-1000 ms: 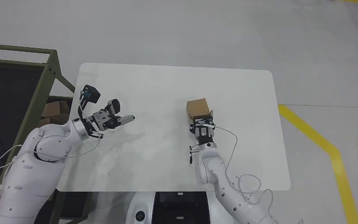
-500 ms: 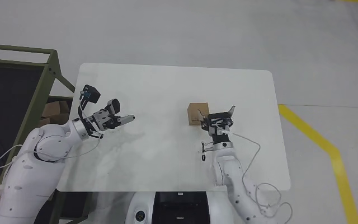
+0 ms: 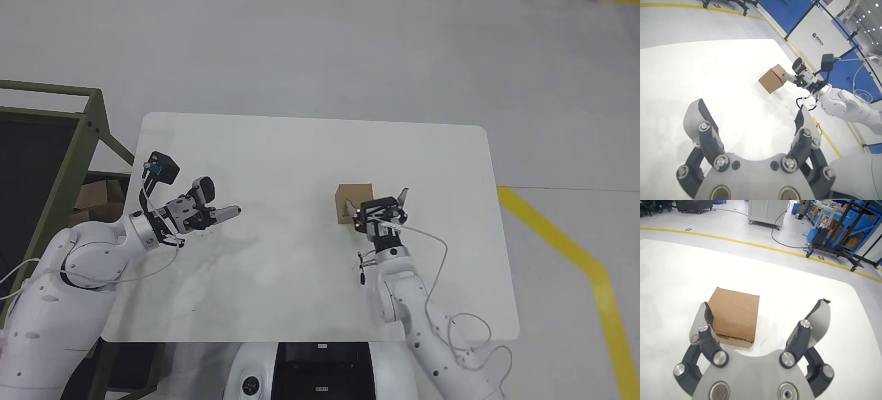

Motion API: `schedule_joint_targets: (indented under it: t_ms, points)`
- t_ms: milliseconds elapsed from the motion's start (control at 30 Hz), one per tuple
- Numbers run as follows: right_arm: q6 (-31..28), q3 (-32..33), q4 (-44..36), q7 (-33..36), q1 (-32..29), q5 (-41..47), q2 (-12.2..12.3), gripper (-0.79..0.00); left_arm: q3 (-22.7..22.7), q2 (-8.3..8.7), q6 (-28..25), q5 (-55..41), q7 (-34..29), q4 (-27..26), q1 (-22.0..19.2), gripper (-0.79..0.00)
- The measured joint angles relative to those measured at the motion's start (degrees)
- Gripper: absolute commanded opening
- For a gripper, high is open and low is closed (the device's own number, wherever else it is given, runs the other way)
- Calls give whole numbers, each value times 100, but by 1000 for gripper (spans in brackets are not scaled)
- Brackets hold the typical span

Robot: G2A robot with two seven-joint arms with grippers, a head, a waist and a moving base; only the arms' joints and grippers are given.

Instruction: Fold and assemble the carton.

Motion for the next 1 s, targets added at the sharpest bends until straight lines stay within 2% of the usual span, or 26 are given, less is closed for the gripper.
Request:
schedule_joint_targets:
  t_ms: [467,767,900,1000]
  points:
    - [-160,-66,441,-110,215,237,-98,0,0,0,0,0,0,0,0,0]
    - [-172,203,133,-454,0,354,-74,0,0,0,0,0,0,0,0,0]
    - [-475,494,-158,-651,-140,544,-21,0,0,0,0,0,0,0,0,0]
    - [-960,940,-586,-923,-363,827,66,0,0,0,0,0,0,0,0,0]
